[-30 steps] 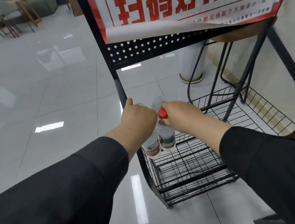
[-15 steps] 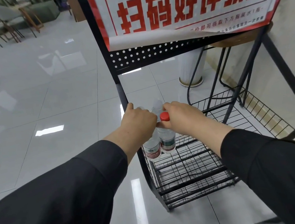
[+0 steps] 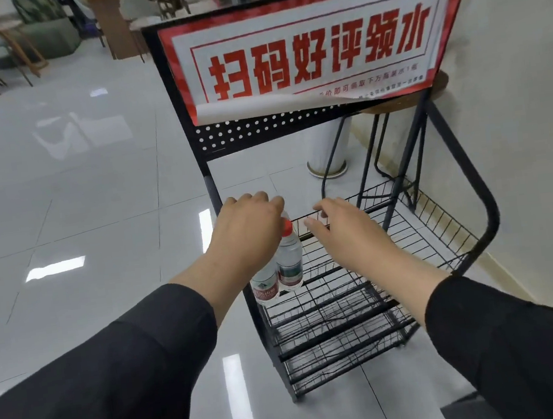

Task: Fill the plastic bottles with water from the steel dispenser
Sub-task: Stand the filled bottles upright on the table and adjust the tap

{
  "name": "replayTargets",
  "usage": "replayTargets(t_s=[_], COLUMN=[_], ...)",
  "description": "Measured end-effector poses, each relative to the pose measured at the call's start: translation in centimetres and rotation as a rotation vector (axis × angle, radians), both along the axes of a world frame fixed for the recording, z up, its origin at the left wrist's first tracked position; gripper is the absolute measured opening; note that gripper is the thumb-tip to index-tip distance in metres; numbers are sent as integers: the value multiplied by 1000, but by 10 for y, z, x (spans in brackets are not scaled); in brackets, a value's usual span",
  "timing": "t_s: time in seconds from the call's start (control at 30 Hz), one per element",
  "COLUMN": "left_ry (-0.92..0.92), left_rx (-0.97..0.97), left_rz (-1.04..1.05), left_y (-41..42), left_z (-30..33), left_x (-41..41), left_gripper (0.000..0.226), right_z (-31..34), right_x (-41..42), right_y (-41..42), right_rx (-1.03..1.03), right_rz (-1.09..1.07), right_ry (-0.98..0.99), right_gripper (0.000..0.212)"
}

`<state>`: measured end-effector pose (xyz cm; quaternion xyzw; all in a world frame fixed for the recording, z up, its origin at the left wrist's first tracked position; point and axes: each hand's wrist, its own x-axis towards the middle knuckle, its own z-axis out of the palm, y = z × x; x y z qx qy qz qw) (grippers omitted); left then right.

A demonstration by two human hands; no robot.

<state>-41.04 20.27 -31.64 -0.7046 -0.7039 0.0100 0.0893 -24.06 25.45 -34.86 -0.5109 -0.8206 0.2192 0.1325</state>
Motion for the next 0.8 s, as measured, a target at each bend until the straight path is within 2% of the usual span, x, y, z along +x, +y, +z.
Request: replayTargets(t_s=[0.1, 0.23, 0.4, 0.63, 0.8], left_ry=[-108, -357, -567, -609, -561], left_rx=[93, 227, 301, 362, 366], left_rz=[-68, -240, -520, -916, -1063], left_y=[-13, -47, -124, -238, -272], left_z=[32, 89, 172, 253, 282], left_x=[35, 114, 238, 377, 464], left_gripper=[31, 25, 27, 40, 35], right_z=[31, 88, 179, 275, 311], right_x=[42, 120, 228, 353, 440], right_y=[-37, -104, -208, -364, -424], right_rx=[-20, 22, 204, 459, 652], right_rz=[-144, -355, -579, -791, -979], right_ry=[64, 111, 144, 268, 152], right_gripper=[47, 40, 37, 29, 30])
